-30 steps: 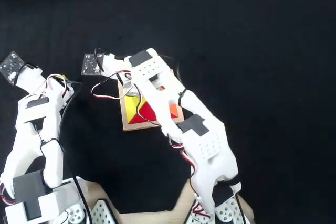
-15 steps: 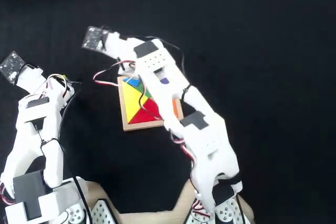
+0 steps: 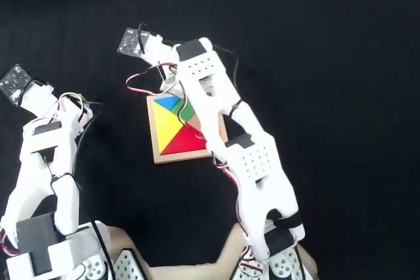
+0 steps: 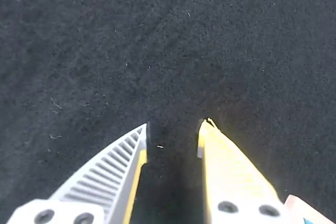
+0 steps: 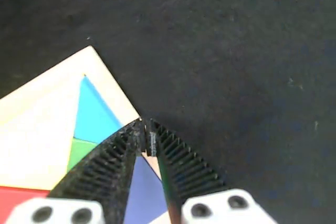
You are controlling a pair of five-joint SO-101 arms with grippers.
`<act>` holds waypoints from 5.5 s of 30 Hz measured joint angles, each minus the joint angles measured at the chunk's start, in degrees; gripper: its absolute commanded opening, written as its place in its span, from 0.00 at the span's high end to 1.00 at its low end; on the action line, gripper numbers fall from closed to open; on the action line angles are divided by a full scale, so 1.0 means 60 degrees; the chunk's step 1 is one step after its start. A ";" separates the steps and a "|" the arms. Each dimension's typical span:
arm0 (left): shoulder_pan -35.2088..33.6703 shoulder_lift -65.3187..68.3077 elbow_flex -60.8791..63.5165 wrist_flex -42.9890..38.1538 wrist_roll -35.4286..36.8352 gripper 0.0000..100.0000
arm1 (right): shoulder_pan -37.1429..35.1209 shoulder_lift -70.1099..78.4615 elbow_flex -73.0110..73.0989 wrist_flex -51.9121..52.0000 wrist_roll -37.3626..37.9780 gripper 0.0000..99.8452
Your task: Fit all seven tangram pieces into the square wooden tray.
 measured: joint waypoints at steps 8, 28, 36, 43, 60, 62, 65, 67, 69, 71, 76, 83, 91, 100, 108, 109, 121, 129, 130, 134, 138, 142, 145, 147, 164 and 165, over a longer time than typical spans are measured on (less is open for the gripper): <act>0.0000 0.0000 0.0000 0.0000 0.0000 0.83 | -0.0161 -0.0015 0.0791 -0.0015 0.0000 0.99; 0.1114 0.0000 0.0000 0.0000 -0.1656 0.83 | 0.1817 -0.2154 -0.0498 0.4220 -0.1040 0.99; 0.2198 0.0000 0.0000 0.0000 -0.3209 0.83 | 0.3516 -0.2154 0.3223 0.2652 -0.1187 0.99; 0.2447 0.0000 0.0000 0.0000 -0.3136 0.83 | 0.2989 -0.3546 0.7487 0.0117 -0.1231 0.99; 0.2447 0.0000 0.0000 0.0000 -0.3136 0.83 | 0.1245 -0.6271 1.1443 -0.1773 -0.1421 0.99; 0.2447 0.0000 0.0000 0.0015 -0.3136 0.83 | 0.1319 -0.6271 1.1414 -0.1773 -0.1421 0.99; 0.2447 0.0000 0.0000 0.0425 -0.3678 0.83 | 0.1582 -0.6271 1.0960 -0.1773 -0.1421 0.99; 0.2447 0.0015 0.0000 0.0821 -0.4176 0.83 | 0.1802 -0.6271 1.0549 -0.1788 -0.1421 0.99; 0.2447 0.0205 -0.0147 0.1216 -0.4484 0.83 | 0.1934 -0.6271 1.0168 -0.1788 -0.1421 0.99; 0.2491 0.0513 -0.0469 0.1582 -0.4630 0.83 | 0.1934 -0.6271 0.9905 -0.1788 -0.1421 0.99; 0.2637 0.1949 -0.2007 0.2857 -0.4835 0.83 | 0.1919 -0.6051 0.9392 -0.1788 -0.1421 0.99; 0.3048 0.4132 -0.4762 0.5143 -0.5861 0.83 | 0.2432 -0.5407 0.8806 -0.1788 -0.1553 0.99; 0.4205 0.4410 -0.5289 0.6403 -0.6271 0.83 | 0.2989 -0.5407 0.8703 -0.1788 -0.1993 0.99; 0.4425 0.4410 -0.5289 0.7092 -0.6271 0.83 | 0.2974 -0.4366 0.8674 -0.2725 -0.2037 0.99; 0.4571 0.4396 -0.5304 0.7150 -0.6037 0.83 | 0.3004 -0.4220 0.8674 -0.3092 -0.2022 0.99; 0.4571 0.4396 -0.5348 0.7179 -0.6007 0.83 | 0.3018 -0.4220 0.8557 -0.3048 -0.2022 0.99; 0.2872 0.0308 -0.7370 0.8762 -0.5011 0.86 | 0.4132 -0.8073 0.6462 0.0249 -0.3839 0.99; 0.2813 -0.5538 -0.7297 0.8967 -0.5026 0.97 | 0.4147 -1.3846 0.6491 0.2081 -0.3897 0.99; 0.2813 -0.6037 -0.7121 0.8967 -0.5026 0.97 | 0.4147 -1.4520 0.6652 0.2095 -0.3897 0.99; 0.2813 -0.7121 -0.6344 0.8982 -0.5026 0.97 | 0.4161 -1.6747 0.7634 0.2007 -0.3897 0.99; 0.2813 -0.8703 -0.6637 0.9421 -0.5026 0.97 | 0.4205 -1.8842 0.7941 0.1993 -0.3897 0.99; 0.2813 -1.0930 -0.6872 0.9524 -0.5026 0.97 | 0.4147 -2.1319 0.8176 0.1626 -0.3897 0.99; 0.2813 -1.2161 -0.6242 0.9070 -0.5026 0.97 | 0.4147 -2.2872 0.9040 0.0894 -0.3897 0.99; 0.2813 -1.2762 -0.5377 0.8645 -0.5040 0.97 | 0.4147 -2.3766 0.9949 0.0147 -0.3897 0.99; 0.2198 -1.5253 0.4234 0.4952 -0.4967 0.97 | 0.4161 -2.5421 1.8799 -0.4718 -0.3927 0.99; 0.2212 -1.5253 0.4630 0.4894 -0.4967 0.97 | 0.4161 -2.5421 1.9311 -0.4718 -0.3927 0.99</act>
